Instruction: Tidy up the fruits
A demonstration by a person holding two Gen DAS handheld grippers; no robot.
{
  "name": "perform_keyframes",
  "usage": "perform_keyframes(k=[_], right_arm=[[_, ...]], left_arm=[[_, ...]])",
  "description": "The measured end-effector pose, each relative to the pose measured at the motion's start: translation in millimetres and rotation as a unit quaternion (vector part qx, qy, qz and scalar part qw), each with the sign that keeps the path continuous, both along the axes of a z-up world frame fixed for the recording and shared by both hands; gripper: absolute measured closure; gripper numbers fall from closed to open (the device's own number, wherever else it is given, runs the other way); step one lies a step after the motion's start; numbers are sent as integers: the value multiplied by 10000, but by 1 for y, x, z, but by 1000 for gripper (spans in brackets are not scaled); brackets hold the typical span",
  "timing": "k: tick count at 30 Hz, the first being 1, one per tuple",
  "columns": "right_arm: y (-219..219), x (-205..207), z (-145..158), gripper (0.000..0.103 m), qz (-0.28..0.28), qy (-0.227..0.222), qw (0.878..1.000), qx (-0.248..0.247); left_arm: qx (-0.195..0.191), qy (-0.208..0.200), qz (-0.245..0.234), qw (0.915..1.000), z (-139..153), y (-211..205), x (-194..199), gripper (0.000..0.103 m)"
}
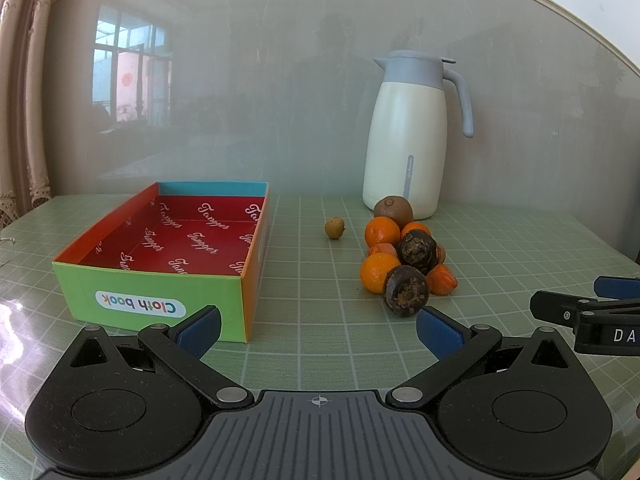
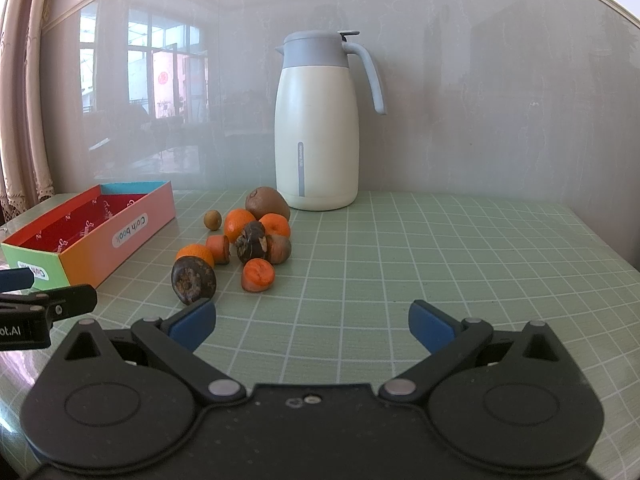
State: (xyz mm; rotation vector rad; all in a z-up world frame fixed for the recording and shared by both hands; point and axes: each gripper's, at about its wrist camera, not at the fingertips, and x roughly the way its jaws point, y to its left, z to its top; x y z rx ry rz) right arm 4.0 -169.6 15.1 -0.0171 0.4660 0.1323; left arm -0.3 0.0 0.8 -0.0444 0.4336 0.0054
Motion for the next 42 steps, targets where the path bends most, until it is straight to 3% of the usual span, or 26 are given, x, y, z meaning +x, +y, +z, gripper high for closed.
perform_keyframes(k=[42], right_arm=[[-1,0,0,0,-2,-2,10000,-9]], left_arm=[[-8,46,-26,10000,-1,-1,1,0]])
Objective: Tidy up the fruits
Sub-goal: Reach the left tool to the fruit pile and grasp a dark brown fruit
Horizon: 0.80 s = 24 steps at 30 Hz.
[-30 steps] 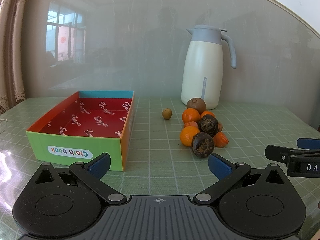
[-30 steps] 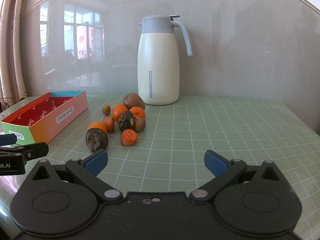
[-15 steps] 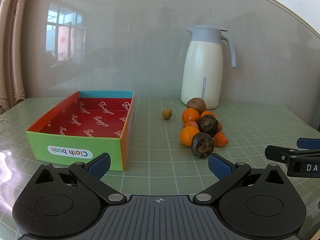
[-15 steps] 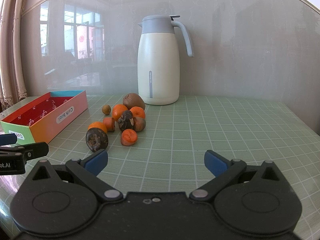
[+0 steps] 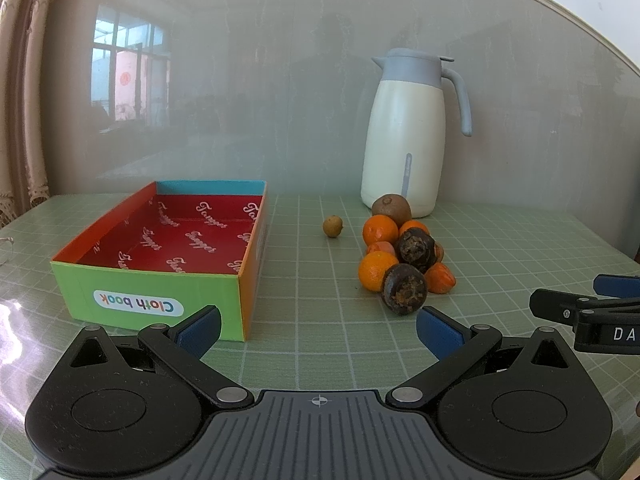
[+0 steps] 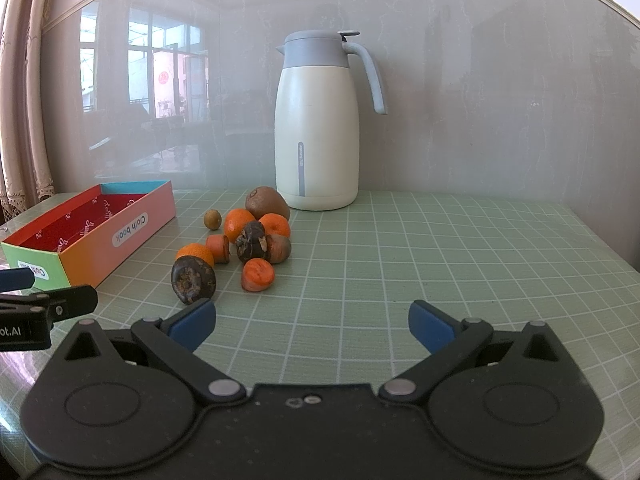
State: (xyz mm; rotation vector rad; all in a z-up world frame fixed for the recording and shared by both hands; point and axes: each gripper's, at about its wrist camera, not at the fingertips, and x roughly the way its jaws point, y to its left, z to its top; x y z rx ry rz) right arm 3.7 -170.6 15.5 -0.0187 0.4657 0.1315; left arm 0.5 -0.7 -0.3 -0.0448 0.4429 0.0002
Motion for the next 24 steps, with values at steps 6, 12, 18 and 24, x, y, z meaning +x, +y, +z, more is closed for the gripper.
perform_keyframes(k=[6,12,18,24], right_arm=[[-6,2,-2,0,-135,-47,9999,-52],[-27,7,-1,0,-511,-35,9987,43],[-45,18,0,0,-775,-18,9967,225],[-68,36,5,0,-1321,82,9909,259]], left_arm=[[68,88,68,9999,0,-5,7,0],[-2,158,-5,9999,-1,-16,16,0],[-61,148,-154,9998,-3,-33,26,0],[-157,246,-165,9994,-5,-51,51,0]])
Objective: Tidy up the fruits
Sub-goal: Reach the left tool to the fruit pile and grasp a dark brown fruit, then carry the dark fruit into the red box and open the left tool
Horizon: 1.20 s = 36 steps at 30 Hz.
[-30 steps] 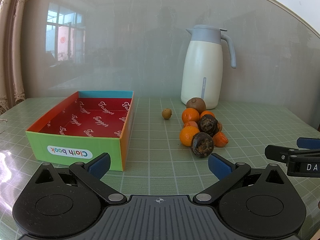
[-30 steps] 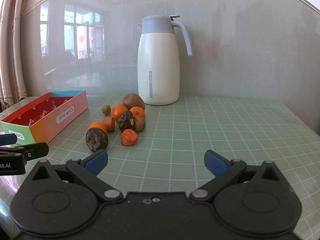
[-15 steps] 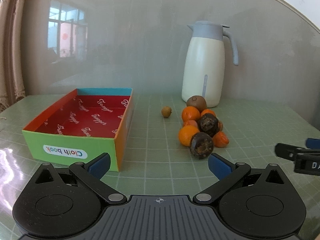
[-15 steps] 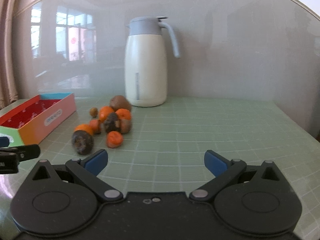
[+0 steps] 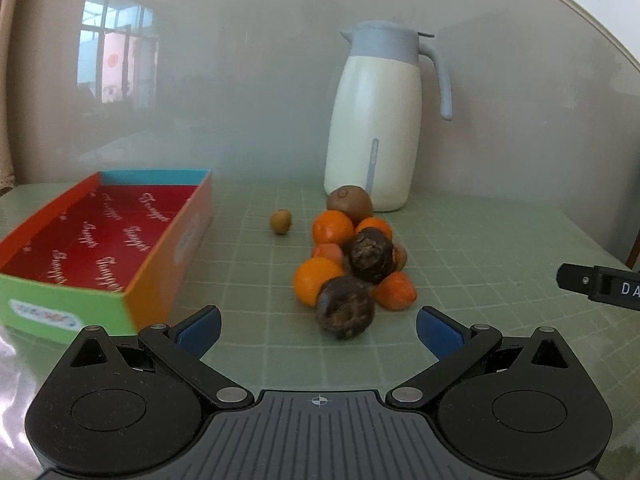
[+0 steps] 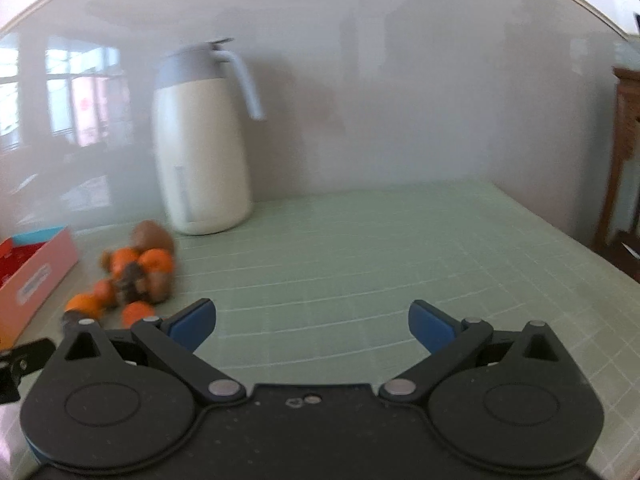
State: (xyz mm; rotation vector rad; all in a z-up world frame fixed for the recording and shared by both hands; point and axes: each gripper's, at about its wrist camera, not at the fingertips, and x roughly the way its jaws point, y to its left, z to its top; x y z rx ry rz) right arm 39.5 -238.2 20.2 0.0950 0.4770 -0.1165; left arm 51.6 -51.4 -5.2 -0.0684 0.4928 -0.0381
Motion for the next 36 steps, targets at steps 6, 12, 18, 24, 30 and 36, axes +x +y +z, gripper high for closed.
perform_keyframes(k=[6,12,18,24,30,36], right_arm=[[-19,15,-2,0,-279,96,9995,110],[-30,19,-9,0,-318,170,9990,283],[-36,20,-10,0,-308,152,9992,220],[-35,17,-9,0,-257,130,9995,107],[-27,18,-10,0,-189,165,9997,50],[-6,20,-8,0,-42,131,9999,43]], left_arm=[[34,212,77,9997,-4,-12,27,0],[250,359,128,9990,-11,-21,42,13],[251,641,21,9976,-19,-26,49,61],[164,471,62,9987,-11,-19,40,62],[349,95,157,9992,10,-4,24,62],[344,-190,578,9976,29,38,11,62]])
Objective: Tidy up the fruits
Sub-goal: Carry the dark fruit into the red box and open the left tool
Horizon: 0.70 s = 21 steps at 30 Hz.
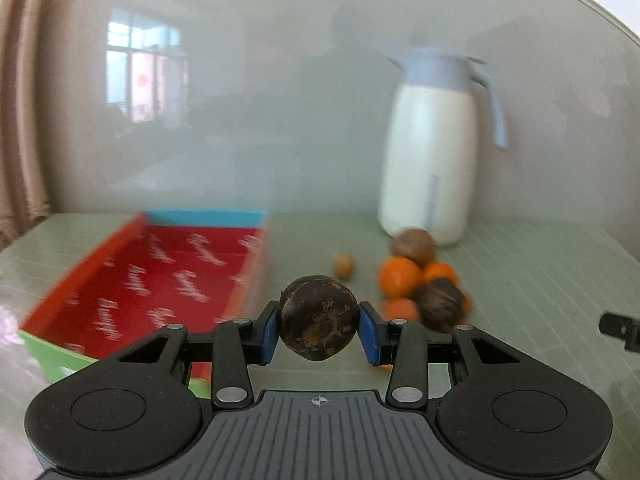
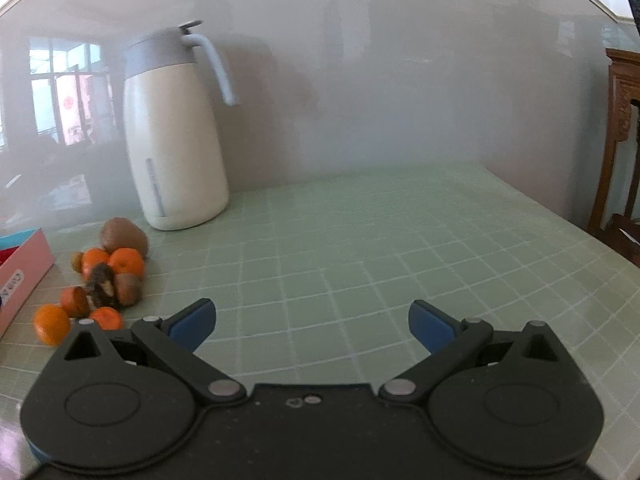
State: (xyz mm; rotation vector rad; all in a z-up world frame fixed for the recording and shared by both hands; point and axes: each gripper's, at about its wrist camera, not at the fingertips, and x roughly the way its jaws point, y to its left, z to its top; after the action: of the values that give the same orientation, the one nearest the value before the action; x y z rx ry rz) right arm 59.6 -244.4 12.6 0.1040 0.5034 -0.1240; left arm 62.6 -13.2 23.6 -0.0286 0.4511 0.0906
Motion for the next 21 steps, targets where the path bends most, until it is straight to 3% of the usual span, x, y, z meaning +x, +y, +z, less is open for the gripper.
perform_keyframes(k=[10,21], right_arm=[[47,6,1,0,362,-38,9993,-64],[73,10,-2,0,548,-34,9983,-219]], left_arm=[[11,-130,609,9981,7,73,5,61],[-119,155,1066,9941,-14,118,20,58]])
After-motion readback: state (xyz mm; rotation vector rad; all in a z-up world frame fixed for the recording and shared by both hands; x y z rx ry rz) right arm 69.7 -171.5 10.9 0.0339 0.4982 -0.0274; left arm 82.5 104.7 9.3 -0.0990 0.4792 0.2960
